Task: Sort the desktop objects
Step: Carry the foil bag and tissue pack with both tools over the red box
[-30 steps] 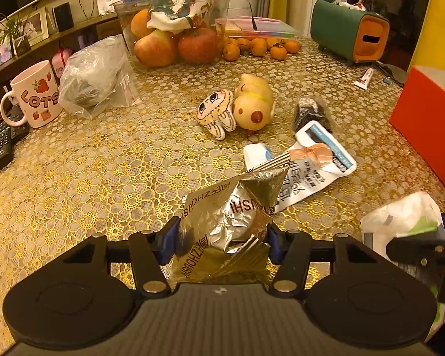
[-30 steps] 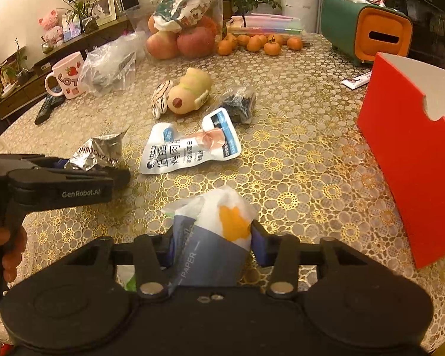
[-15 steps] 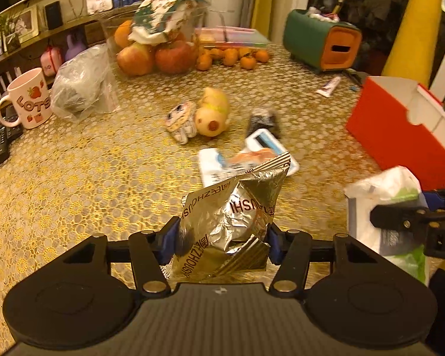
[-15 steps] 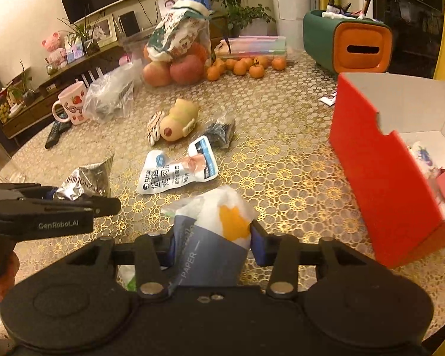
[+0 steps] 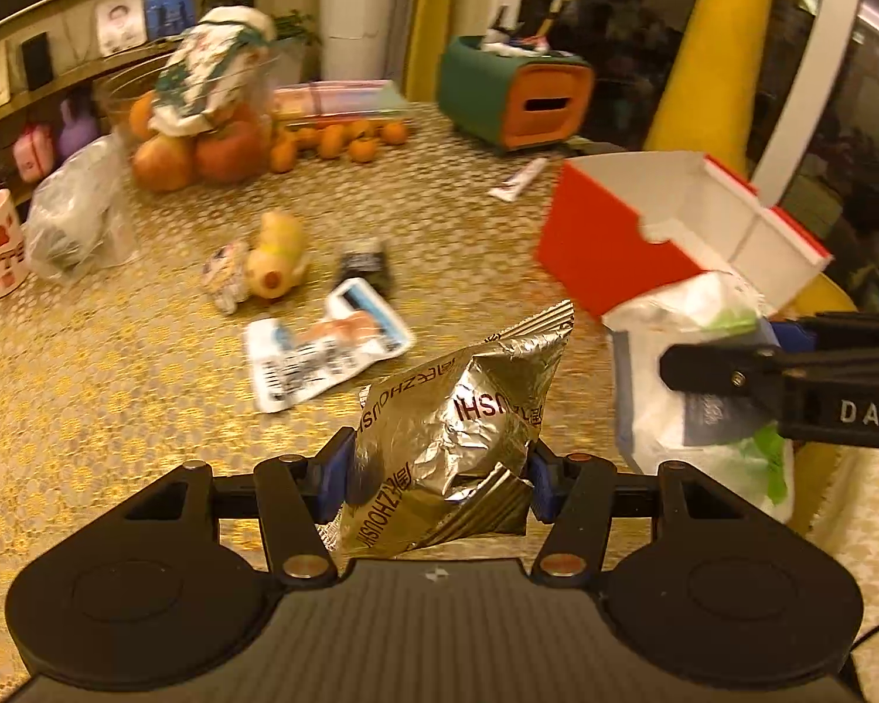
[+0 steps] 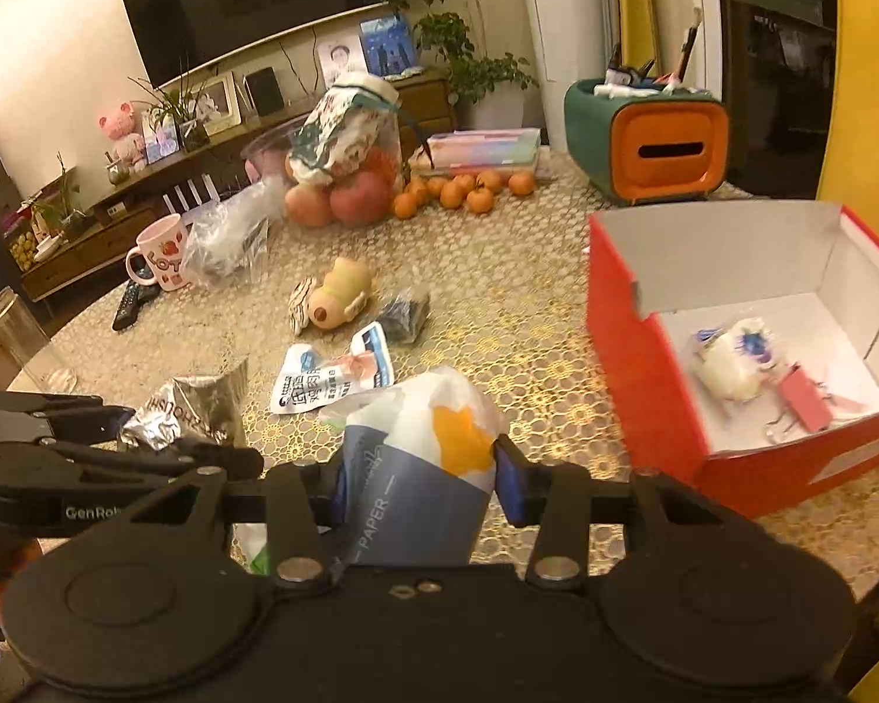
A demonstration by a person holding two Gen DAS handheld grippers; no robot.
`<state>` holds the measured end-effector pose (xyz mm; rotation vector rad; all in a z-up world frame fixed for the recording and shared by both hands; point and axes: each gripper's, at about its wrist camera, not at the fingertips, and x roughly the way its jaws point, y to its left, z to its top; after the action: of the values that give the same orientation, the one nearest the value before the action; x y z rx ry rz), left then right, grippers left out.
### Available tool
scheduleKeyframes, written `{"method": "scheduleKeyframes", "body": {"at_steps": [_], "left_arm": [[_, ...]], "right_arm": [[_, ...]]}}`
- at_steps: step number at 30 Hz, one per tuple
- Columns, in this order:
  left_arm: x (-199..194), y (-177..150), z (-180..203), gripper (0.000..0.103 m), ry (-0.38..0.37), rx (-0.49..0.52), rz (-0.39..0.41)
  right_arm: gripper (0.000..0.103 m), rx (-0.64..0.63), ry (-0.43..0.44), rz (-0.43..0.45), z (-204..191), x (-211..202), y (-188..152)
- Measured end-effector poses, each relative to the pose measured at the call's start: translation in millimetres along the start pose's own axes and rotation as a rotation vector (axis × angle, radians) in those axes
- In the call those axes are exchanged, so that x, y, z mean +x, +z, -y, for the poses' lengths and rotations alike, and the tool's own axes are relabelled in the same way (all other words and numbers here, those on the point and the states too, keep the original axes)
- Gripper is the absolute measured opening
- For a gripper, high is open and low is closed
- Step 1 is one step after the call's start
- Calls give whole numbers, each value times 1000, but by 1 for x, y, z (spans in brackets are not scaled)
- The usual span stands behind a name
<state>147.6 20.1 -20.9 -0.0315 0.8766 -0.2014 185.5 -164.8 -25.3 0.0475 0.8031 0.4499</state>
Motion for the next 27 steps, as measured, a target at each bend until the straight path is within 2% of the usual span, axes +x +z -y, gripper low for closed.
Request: {"method": "scheduleKeyframes", "body": {"at_steps": [11,27], "left_arm": [[-10,16,60,57,-85,82,5],[10,49,153,57,-191,226,15]], "right_arm": [[44,-1,-27,21,43,-39,5],[45,48,-161,77,132,-77,20]]}}
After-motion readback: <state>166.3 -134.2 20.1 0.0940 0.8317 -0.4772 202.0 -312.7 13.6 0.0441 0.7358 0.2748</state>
